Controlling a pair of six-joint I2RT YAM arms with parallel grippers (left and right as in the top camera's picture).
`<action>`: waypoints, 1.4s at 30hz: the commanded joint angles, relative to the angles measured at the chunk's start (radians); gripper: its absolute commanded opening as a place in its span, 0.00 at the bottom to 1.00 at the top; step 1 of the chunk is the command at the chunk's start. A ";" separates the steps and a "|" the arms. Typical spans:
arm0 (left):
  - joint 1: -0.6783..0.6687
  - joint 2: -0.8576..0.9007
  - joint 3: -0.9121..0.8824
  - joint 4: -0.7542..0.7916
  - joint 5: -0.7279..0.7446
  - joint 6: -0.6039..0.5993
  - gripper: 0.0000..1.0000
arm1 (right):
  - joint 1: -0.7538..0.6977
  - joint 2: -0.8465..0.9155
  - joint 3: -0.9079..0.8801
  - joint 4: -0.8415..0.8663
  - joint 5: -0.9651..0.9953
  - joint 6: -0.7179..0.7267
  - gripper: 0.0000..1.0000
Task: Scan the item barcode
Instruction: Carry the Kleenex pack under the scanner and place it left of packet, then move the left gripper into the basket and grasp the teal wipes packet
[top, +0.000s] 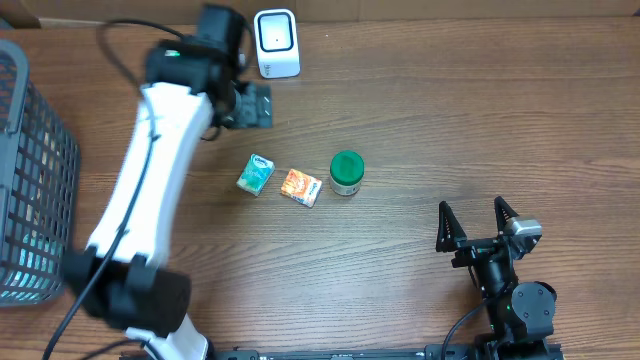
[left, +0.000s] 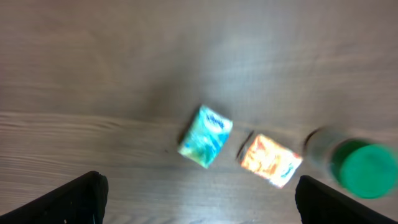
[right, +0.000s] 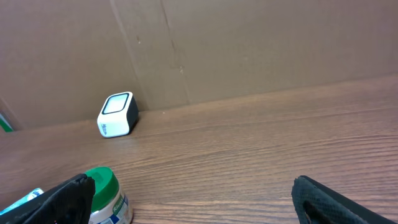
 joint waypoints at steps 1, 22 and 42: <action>0.098 -0.142 0.111 -0.045 -0.031 -0.010 1.00 | -0.005 -0.009 -0.010 0.006 0.000 0.003 1.00; 1.107 -0.226 -0.038 -0.074 -0.039 -0.244 0.86 | -0.005 -0.009 -0.010 0.006 0.000 0.003 1.00; 1.156 0.202 -0.130 0.061 -0.102 -0.029 0.94 | -0.005 -0.009 -0.010 0.006 0.000 0.003 1.00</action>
